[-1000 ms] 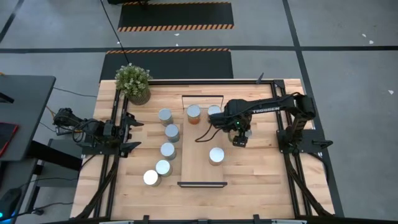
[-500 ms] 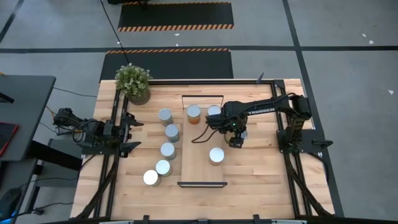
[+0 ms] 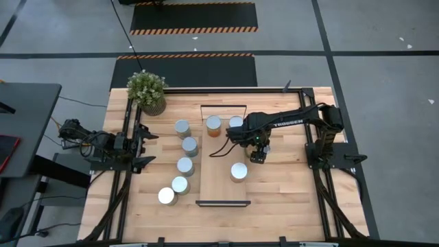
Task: Pick and place cans onto a shelf
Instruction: Put the right canned oranges on the shelf
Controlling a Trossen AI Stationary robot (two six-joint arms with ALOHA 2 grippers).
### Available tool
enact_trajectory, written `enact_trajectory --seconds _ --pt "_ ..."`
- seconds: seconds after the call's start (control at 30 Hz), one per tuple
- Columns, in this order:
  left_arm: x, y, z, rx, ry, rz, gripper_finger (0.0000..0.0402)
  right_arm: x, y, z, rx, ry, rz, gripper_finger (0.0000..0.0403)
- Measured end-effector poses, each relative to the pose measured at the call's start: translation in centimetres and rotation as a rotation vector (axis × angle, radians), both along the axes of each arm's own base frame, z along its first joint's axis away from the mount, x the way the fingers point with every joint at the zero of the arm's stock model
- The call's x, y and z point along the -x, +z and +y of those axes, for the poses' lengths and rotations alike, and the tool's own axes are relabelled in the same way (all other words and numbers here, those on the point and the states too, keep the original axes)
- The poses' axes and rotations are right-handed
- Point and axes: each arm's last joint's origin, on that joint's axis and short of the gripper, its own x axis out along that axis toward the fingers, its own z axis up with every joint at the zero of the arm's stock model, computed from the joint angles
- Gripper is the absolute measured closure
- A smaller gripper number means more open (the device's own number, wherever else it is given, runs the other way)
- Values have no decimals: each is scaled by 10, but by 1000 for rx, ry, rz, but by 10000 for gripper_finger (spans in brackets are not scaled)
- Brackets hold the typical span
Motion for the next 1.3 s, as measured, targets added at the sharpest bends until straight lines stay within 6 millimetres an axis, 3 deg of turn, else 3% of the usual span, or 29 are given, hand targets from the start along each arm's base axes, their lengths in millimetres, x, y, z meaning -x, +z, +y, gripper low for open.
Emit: enact_trajectory --seconds 0.5,0.7,0.87,1.1,1.3 --pt "0 0 0 0 0 0 44 -5 2 0 -7 32 -47 59" --pt "0 0 0 0 -1 1 44 12 7 1 -2 -13 134 59" --pt "0 0 0 0 0 2 44 17 9 9 -69 -23 135 59" --pt "-1 -2 0 11 -5 18 44 46 -6 10 -65 -46 219 59" --pt "-1 -1 0 12 -4 16 44 71 -19 14 -132 -171 312 59"
